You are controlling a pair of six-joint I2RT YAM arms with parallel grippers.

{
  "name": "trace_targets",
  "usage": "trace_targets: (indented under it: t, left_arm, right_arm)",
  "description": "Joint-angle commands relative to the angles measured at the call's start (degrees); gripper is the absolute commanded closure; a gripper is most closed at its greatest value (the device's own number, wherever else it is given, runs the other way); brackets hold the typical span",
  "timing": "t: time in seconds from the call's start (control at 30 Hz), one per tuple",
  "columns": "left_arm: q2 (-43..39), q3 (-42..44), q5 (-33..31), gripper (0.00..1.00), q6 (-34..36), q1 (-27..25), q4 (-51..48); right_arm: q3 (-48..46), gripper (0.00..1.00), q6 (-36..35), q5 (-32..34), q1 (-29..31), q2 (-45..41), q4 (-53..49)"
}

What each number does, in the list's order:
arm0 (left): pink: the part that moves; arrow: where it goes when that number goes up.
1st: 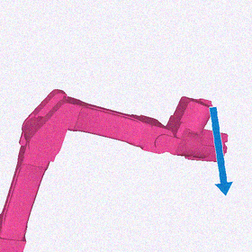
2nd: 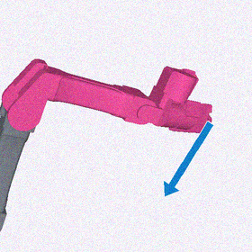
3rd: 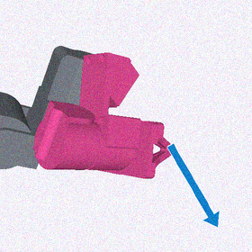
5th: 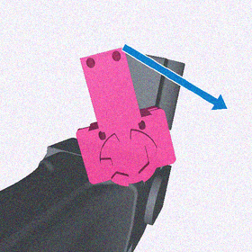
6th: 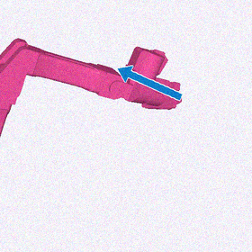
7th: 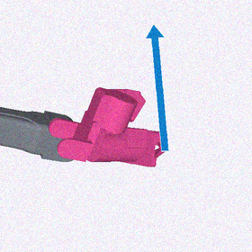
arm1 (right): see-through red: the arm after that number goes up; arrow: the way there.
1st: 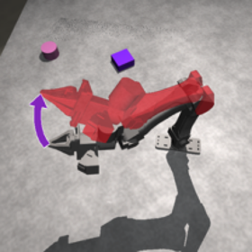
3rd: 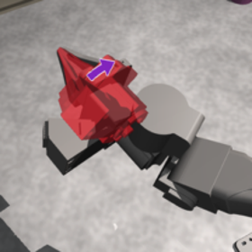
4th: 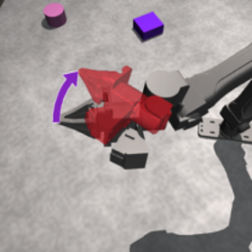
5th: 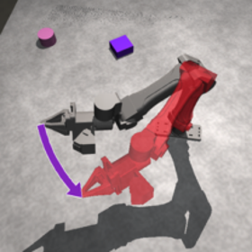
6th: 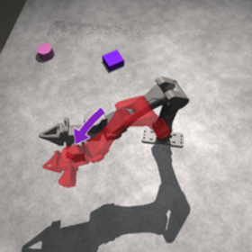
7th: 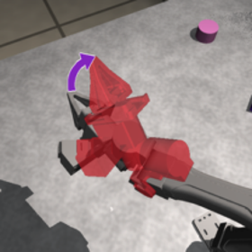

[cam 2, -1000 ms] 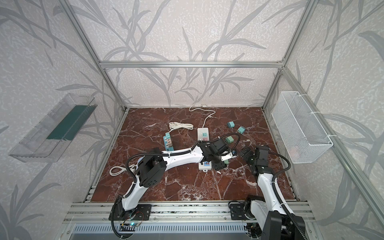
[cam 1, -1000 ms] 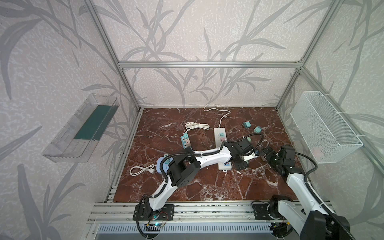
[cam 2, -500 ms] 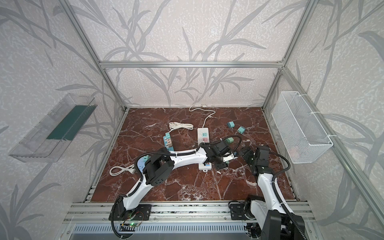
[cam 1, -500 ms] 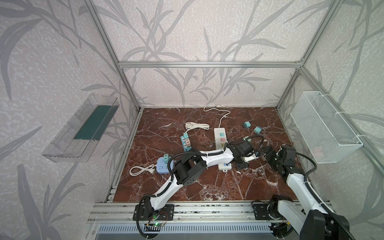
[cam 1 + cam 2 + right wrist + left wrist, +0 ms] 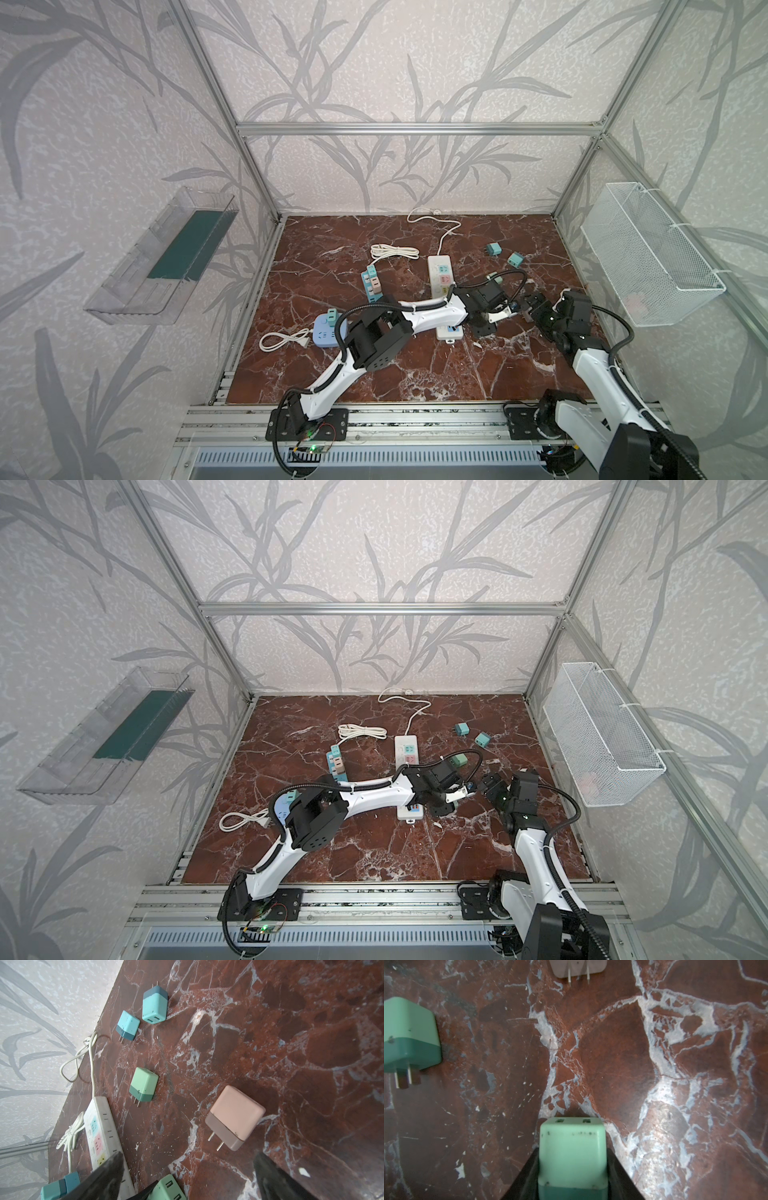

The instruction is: Insert the plug

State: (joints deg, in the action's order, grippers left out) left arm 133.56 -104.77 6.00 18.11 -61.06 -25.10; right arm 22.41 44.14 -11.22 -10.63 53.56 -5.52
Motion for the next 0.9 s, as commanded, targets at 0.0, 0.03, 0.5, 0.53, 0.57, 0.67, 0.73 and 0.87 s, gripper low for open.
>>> trace_targets:
  t: [0.0,0.03,0.5,0.53,0.57,0.67,0.73,0.87]
  left_arm:
    - [-4.4,2.58,-0.9,0.93,-0.3,0.16,0.86]
    - [-6.42,4.75,-1.06,0.97,-0.71,0.19,3.59]
    - [-34.98,33.61,-4.2,1.0,-1.81,1.5,31.92]
    - [-37.47,36.84,-4.64,1.0,-1.4,1.92,34.52]
    - [-39.65,40.0,-5.08,1.0,-1.19,2.35,37.28]
    - [-47.01,49.7,-5.72,1.0,-1.09,3.86,45.92]
    - [-51.49,55.45,-7.64,1.0,0.07,4.29,51.86]
    - [-56.7,62.06,-11.21,1.0,2.03,4.88,56.77]
  right_arm:
    - [-0.54,0.04,-0.92,-0.45,-0.09,-1.15,1.59]
    - [-0.12,0.05,-1.22,-0.29,-0.17,-1.33,1.39]
    - [2.02,0.24,-4.74,-11.37,1.39,0.77,8.62]
    - [2.63,0.29,-5.35,-11.62,2.42,1.38,8.55]
    - [3.25,0.32,-5.91,-11.63,3.49,1.64,8.36]
    - [6.15,0.41,-7.22,-10.32,7.78,2.41,5.61]
    - [9.22,0.51,-7.17,-10.42,11.31,3.02,2.83]
    - [16.98,0.61,-11.47,-8.71,18.76,3.12,-3.91]
